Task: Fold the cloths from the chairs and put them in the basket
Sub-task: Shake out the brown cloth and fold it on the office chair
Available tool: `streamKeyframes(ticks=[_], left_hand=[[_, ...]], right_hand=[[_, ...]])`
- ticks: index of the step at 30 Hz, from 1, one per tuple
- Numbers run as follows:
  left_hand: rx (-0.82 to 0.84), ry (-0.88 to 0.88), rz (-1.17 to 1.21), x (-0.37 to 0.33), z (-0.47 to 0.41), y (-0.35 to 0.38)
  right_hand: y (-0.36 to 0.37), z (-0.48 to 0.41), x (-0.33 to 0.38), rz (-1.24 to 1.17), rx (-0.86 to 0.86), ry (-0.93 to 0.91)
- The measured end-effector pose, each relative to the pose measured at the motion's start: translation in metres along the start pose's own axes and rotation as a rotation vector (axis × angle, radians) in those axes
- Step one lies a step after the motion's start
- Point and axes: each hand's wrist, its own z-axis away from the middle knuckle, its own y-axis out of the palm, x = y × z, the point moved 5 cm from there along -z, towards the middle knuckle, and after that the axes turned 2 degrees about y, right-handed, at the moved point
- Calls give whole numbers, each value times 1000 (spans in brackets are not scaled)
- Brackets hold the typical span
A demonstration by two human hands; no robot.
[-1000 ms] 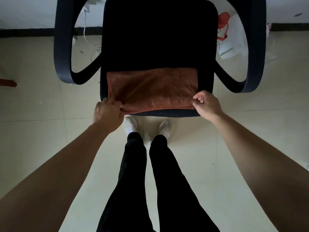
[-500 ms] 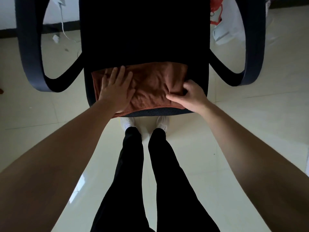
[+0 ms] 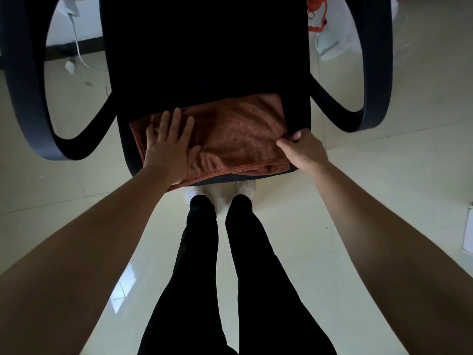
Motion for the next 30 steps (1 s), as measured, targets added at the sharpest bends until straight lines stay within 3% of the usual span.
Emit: streamKeyframes(ticks=[3, 6, 7, 9, 11, 14, 16, 20, 23, 26, 30], left_hand=[[-151, -14, 35, -10, 11, -12], [-243, 29, 58, -24, 28, -10], [-202, 51, 45, -25, 35, -1], [-125, 83, -24, -14, 50, 22], [-92, 118, -83, 5, 62, 37], [-94, 197, -97, 20, 66, 40], [-112, 238, -105, 21, 61, 31], [-206, 178, -90, 17, 49, 11], [-149, 127, -61, 21, 23, 5], [-33, 123, -116, 36, 0, 7], [-26, 135, -85, 35, -1, 4]], right_hand=[[-11, 13, 16, 73, -260, -136], [-8, 41, 44, 162, -578, -603], [2, 48, 48, 235, -599, -762], [36, 46, 34, 488, -454, -958], [64, 37, 6, 756, -243, -984], [69, 33, -5, 795, -150, -938], [63, 39, 9, 773, -160, -958], [50, 44, 48, 688, -343, -1122], [59, 29, 87, 814, -306, -1177], [65, -2, 104, 1005, -184, -1020], [61, -16, 109, 1006, -92, -890]])
